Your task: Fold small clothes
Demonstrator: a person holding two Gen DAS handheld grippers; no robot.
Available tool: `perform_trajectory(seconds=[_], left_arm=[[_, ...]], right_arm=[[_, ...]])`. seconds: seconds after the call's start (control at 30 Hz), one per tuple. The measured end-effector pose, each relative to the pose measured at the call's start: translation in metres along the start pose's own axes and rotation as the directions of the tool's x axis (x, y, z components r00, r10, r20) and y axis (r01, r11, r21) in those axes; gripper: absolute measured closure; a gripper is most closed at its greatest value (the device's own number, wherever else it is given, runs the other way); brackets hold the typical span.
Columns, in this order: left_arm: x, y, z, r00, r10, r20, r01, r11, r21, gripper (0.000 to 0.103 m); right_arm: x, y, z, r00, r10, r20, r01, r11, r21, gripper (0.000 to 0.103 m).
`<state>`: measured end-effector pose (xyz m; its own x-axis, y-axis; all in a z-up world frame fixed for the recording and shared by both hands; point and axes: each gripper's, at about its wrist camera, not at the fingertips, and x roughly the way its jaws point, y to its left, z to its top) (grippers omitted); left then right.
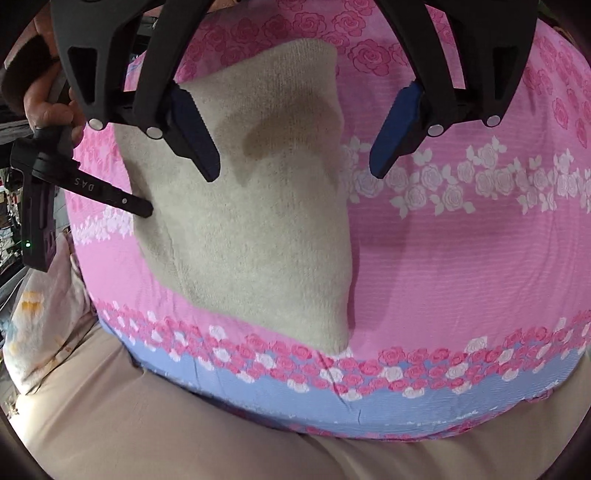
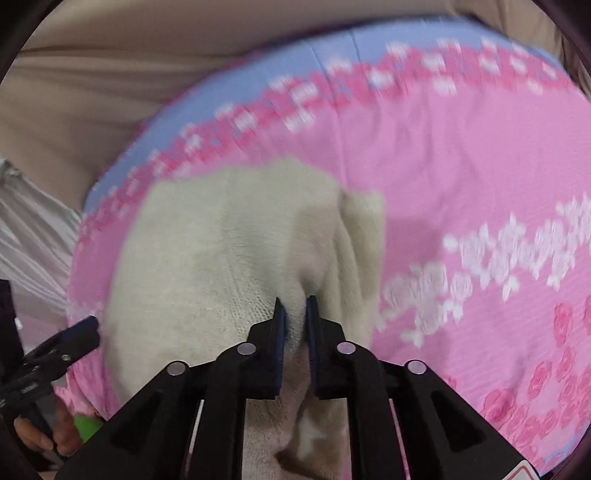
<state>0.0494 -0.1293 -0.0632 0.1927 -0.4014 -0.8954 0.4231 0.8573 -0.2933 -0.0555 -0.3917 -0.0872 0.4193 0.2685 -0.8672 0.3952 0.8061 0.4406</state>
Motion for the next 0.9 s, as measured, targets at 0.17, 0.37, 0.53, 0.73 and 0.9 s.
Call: perform_trajectory(seconds=[0.17, 0.37, 0.53, 0.73, 0.9], left_arm=[[-0.002, -0.004, -0.002, 0.999, 0.031, 0.009, -0.032, 0.999, 0.041, 0.022], [0.003, -0.008, -0.002, 0.999, 0.053, -0.005, -0.053, 0.997, 0.055, 0.022], [0.008, -0.007, -0.002, 0.997, 0.069, -0.026, -0.068, 0.996, 0.055, 0.022], [0.011, -0.011, -0.003, 0.997, 0.070, -0.034, -0.068, 0.996, 0.058, 0.022], [0.012, -0.017, -0.005, 0.997, 0.072, -0.040, -0.069, 0.995, 0.076, 0.020]], right_arm=[[-0.036, 0.022, -0.025, 0.994, 0.060, 0.087, -0.061, 0.998, 0.001, 0.078], [0.005, 0.025, -0.061, 0.997, -0.046, -0.055, 0.041, 0.996, -0.080, 0.087], [-0.027, 0.026, -0.050, 0.999, 0.010, 0.031, -0.010, 1.000, 0.013, 0.080], [-0.017, 0.009, -0.028, 0.997, -0.071, 0.035, 0.069, 0.996, 0.052, 0.065], [-0.005, -0.001, 0.018, 0.993, -0.068, 0.095, 0.059, 0.993, 0.100, 0.044]])
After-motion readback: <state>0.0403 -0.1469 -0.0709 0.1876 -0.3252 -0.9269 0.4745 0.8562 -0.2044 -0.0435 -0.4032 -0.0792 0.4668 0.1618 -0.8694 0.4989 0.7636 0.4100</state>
